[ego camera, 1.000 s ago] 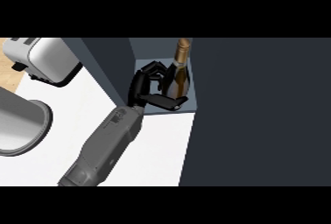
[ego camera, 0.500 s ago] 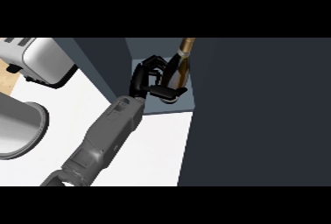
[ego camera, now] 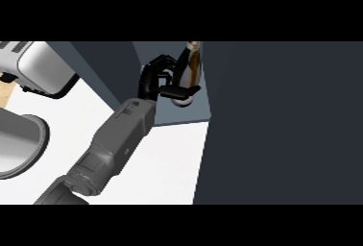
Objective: Pick up the wine, place it into the cabinet and close the cabinet
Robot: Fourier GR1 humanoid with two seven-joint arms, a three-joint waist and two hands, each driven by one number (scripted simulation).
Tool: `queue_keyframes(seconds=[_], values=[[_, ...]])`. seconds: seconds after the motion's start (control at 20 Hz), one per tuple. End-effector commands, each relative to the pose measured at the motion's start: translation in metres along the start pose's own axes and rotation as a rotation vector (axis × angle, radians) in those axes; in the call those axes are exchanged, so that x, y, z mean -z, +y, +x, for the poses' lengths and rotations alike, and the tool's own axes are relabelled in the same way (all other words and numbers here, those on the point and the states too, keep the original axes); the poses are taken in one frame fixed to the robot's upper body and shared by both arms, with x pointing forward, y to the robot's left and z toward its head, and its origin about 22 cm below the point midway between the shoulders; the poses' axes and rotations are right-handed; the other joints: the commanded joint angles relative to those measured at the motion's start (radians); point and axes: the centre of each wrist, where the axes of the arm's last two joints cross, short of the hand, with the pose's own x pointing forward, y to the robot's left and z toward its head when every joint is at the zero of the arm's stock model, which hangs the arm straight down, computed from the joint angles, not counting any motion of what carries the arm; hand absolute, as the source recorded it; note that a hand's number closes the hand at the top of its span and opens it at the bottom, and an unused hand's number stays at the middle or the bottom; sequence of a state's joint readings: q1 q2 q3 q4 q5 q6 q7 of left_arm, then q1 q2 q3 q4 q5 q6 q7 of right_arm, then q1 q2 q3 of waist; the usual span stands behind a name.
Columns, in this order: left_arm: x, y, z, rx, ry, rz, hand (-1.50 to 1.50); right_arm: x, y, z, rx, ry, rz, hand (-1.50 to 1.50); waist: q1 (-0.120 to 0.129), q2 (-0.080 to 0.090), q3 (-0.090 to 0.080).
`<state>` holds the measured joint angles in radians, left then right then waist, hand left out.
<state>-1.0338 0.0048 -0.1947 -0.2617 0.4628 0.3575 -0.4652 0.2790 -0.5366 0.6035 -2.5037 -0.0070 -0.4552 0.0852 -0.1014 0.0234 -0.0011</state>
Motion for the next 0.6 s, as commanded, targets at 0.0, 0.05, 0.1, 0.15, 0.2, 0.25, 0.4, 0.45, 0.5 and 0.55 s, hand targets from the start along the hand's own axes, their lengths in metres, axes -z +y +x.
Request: queue_keyframes(seconds=[0.0,0.05,0.1,0.15,0.2,0.25,0.4,0.45,0.5,0.55], values=[[0.002,0.008,-0.003,0.023,-0.012,0.023,1.5,-0.011,-0.001,0.038,0.125,-0.031,0.019,-1.5,0.001,0.003,-0.001],[0.001,0.002,-0.003,0.016,-0.004,0.052,1.5,-0.01,0.0,0.028,0.119,-0.016,0.033,-1.5,-0.013,0.008,0.0],[0.005,0.008,0.001,0.029,-0.022,0.055,1.5,-0.009,-0.002,0.032,0.101,-0.027,0.042,-1.5,-0.014,0.011,-0.001],[0.007,0.006,0.005,0.039,-0.034,0.053,1.5,-0.011,0.0,0.035,0.133,-0.031,0.03,-1.5,-0.009,0.006,0.0],[0.01,0.021,0.003,0.061,-0.03,0.069,1.5,-0.01,-0.004,0.032,0.108,-0.023,0.056,-1.5,-0.021,0.014,0.0],[0.007,0.016,-0.002,0.076,-0.033,0.083,1.5,-0.012,0.001,0.029,0.119,-0.033,0.042,-1.5,-0.02,0.007,0.0],[0.013,0.012,0.01,0.128,-0.066,0.086,-1.5,-0.011,0.0,0.026,0.128,-0.018,0.058,-1.5,-0.019,0.01,0.001],[0.019,0.014,0.019,0.147,-0.084,0.107,-1.5,-0.013,0.002,0.03,0.131,-0.021,0.068,-1.5,-0.031,0.011,-0.001],[0.021,0.019,0.02,0.158,-0.068,0.117,-1.5,-0.01,0.001,0.024,0.112,-0.018,0.058,-1.5,-0.022,0.014,0.0],[0.021,0.022,0.019,0.177,-0.09,0.119,-1.5,-0.01,0.0,0.023,0.114,-0.022,0.061,-1.5,-0.026,0.016,0.0]])
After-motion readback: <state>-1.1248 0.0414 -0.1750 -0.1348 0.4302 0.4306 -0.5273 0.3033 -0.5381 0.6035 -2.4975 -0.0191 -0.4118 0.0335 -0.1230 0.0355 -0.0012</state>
